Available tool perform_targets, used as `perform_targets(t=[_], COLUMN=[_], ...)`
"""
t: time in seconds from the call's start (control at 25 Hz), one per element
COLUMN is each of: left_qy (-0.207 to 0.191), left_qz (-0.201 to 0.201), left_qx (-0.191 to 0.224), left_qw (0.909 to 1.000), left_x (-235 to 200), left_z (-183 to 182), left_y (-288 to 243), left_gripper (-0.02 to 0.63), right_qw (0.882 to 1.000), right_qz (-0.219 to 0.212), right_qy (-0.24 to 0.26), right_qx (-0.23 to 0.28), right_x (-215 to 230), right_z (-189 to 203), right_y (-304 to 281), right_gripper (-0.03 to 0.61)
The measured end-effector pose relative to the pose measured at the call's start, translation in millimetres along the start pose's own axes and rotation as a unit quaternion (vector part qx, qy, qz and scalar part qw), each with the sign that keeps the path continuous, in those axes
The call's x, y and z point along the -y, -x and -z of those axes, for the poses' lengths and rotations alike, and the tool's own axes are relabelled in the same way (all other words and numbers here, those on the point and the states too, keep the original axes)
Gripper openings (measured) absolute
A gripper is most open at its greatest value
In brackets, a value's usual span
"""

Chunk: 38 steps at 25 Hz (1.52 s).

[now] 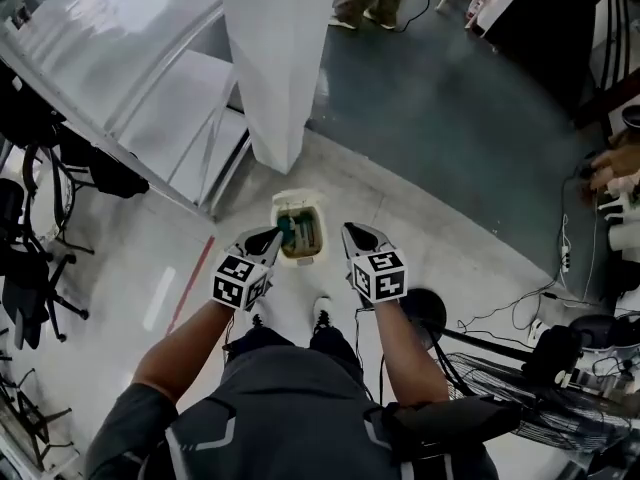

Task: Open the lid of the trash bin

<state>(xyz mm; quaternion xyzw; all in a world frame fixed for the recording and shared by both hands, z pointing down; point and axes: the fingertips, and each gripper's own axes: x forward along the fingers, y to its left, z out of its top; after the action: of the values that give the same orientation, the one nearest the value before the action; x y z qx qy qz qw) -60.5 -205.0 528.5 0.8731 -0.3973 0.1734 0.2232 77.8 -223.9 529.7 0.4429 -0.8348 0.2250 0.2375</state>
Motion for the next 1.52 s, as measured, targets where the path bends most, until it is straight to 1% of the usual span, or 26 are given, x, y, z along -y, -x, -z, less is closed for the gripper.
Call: perform_targets(t=[0.12, 0.24, 0.4, 0.48, 0.56, 0.68, 0.72, 0.88, 1.0, 1.16, 1.32, 1.4, 1.52], left_qy=[-0.004, -0.009, -0.047, -0.044, -0.031, -0.006, -0.003, -0.017, -0.027, -0.026, -0.031, -0.034, -0.035], left_qz=[0.002, -0.007, -0.026, -0.033, -0.03, -0.021, -0.022, -0.032, -0.044, -0.057, -0.072, -0.077, -0.084], left_qx=[0.028, 0.053, 0.105, 0.126, 0.143, 0.172, 0.181, 0.21, 0.225, 0.226, 0.224, 0.229, 0.246], left_qw=[0.9996, 0.9985, 0.993, 0.9906, 0.9888, 0.9849, 0.9833, 0.977, 0.9731, 0.972, 0.9715, 0.9698, 0.9651], left_x=[11, 12, 10, 8, 9, 16, 17, 22, 24, 26, 21, 19, 18], left_z=[-33, -69, -123, -145, -161, -175, -180, -202, -210, -214, -220, -226, -242], left_y=[14, 27, 59, 75, 90, 112, 119, 140, 151, 159, 165, 170, 178], left_gripper=[0.008, 0.008, 0.008, 0.008, 0.008, 0.008, 0.008, 0.008, 0.008, 0.008, 0.008, 0.008, 0.008], right_qw=[0.999, 0.996, 0.988, 0.984, 0.981, 0.977, 0.975, 0.968, 0.964, 0.96, 0.955, 0.953, 0.952], right_qz=[0.0, 0.006, 0.04, 0.044, 0.038, 0.033, 0.032, 0.024, 0.026, 0.041, 0.033, 0.031, 0.039], right_qy=[0.006, 0.016, 0.061, 0.066, 0.06, 0.062, 0.065, 0.075, 0.074, 0.062, 0.061, 0.062, 0.072], right_qx=[0.043, 0.09, 0.138, 0.16, 0.18, 0.203, 0.21, 0.238, 0.255, 0.272, 0.29, 0.296, 0.297], right_x=[1, 5, 11, 13, 11, 8, 6, 0, -3, 2, -4, -6, -4], right_z=[-40, -82, -121, -137, -152, -171, -177, -199, -210, -219, -225, -228, -233], right_y=[28, 54, 91, 106, 119, 137, 143, 165, 177, 188, 198, 204, 212], right_gripper=[0.028, 0.028, 0.028, 0.028, 0.028, 0.028, 0.028, 0.028, 0.028, 0.028, 0.026, 0.026, 0.026])
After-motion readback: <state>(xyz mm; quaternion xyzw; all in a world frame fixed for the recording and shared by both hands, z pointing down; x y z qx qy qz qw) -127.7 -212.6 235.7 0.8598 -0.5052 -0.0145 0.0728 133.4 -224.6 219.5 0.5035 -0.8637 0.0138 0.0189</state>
